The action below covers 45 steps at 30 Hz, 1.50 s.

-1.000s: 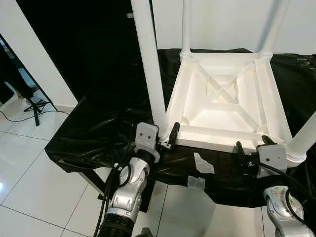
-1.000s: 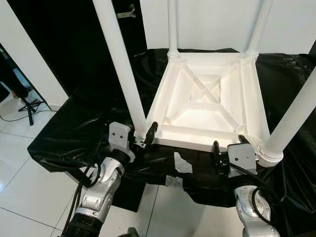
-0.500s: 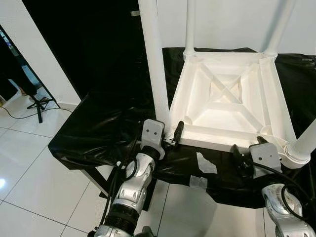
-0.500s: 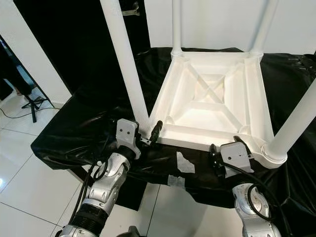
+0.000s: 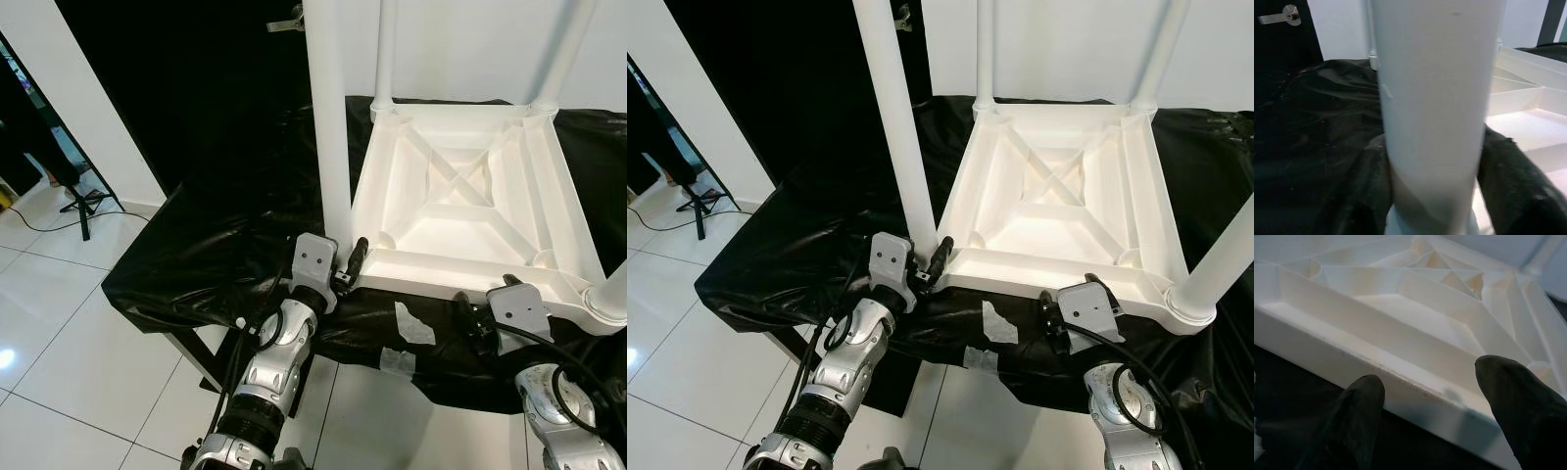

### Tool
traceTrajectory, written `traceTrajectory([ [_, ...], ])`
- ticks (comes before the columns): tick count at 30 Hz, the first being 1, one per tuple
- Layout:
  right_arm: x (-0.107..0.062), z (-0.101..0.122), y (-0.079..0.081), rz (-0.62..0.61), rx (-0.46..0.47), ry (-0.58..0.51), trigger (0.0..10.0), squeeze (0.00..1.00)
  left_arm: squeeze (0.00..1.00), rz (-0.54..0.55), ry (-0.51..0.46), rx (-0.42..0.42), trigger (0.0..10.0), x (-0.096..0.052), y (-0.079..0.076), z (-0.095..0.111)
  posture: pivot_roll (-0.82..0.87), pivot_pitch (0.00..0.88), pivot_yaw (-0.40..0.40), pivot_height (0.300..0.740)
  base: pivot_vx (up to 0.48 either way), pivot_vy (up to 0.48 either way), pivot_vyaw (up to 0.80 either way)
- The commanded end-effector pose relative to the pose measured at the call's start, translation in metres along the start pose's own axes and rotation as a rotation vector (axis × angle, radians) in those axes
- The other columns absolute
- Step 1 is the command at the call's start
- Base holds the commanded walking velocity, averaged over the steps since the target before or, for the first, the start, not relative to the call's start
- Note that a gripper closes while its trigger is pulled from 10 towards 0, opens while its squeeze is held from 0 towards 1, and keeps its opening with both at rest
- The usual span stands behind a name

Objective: Building children table

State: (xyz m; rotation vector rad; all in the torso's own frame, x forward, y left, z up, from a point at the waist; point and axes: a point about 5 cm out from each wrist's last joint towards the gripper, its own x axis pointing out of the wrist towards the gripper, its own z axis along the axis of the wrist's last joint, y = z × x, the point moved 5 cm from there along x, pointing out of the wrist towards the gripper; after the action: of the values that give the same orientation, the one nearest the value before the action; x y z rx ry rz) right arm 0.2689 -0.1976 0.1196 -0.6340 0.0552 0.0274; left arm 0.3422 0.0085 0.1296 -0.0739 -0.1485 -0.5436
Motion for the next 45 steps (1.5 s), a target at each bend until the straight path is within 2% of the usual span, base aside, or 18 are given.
traceTrajectory([
  [1, 0.001, -0.001, 0.002, 0.012, -0.027, 0.012, 10.0, 0.0, 0.0, -0.052, -0.014, -0.027, 0.0, 0.004, -0.021, 0.001, 0.07, 0.0, 0.068, 0.74, 0.0, 0.0, 0.0],
  [2, 0.004, -0.001, 0.0, 0.037, -0.116, 0.015, 10.0, 0.0, 0.0, -0.046, -0.019, -0.023, 0.0, 0.005, -0.02, 0.002, 0.07, 0.0, 0.067, 0.74, 0.0, 0.0, 0.0],
  [3, 0.004, -0.001, 0.0, 0.037, -0.116, 0.015, 10.0, 0.0, 0.0, -0.046, -0.019, -0.023, 0.0, 0.005, -0.02, 0.002, 0.07, 0.0, 0.067, 0.74, 0.0, 0.0, 0.0],
  [5, 0.006, 0.001, -0.002, 0.064, -0.223, 0.012, 10.0, 0.0, 0.0, -0.043, -0.022, -0.015, 0.0, 0.006, -0.019, 0.003, 0.07, 0.0, 0.066, 0.74, 0.0, 0.0, 0.0],
  [6, 0.006, 0.001, -0.002, 0.064, -0.223, 0.012, 10.0, 0.0, 0.0, -0.043, -0.022, -0.015, 0.0, 0.006, -0.019, 0.003, 0.07, 0.0, 0.066, 0.74, 0.0, 0.0, 0.0],
  [10, 0.006, 0.004, 0.0, 0.124, -0.341, 0.021, 10.0, 0.0, 0.0, -0.036, -0.048, 0.013, 0.0, 0.009, -0.017, 0.008, 0.07, 0.0, 0.058, 0.74, 0.0, 0.0, 0.0],
  [17, 0.003, 0.003, 0.009, 0.165, -0.372, 0.039, 10.0, 0.0, 0.0, -0.005, -0.112, 0.026, 0.0, 0.02, -0.007, 0.029, 0.07, 0.0, 0.053, 0.74, 0.0, 0.0, 0.0],
  [27, 0.005, 0.007, 0.007, 0.167, -0.374, 0.046, 10.0, 0.0, 0.0, 0.012, -0.146, 0.032, 0.0, 0.024, 0.001, 0.041, 0.07, 0.0, 0.051, 0.74, 0.0, 0.0, 0.0],
  [32, 0.008, -0.004, 0.011, 0.186, -0.456, 0.065, 10.0, 0.0, 0.0, 0.02, -0.179, 0.021, 0.0, 0.024, 0.001, 0.051, 0.08, 0.0, 0.045, 0.74, 0.0, 0.0, 0.0],
  [45, 0.015, -0.01, 0.016, 0.227, -0.517, 0.079, 10.0, 0.0, 0.0, 0.045, -0.248, 0.02, 0.0, 0.025, 0.007, 0.073, 0.1, 0.0, 0.039, 0.74, 0.0, 0.0, 0.0],
])
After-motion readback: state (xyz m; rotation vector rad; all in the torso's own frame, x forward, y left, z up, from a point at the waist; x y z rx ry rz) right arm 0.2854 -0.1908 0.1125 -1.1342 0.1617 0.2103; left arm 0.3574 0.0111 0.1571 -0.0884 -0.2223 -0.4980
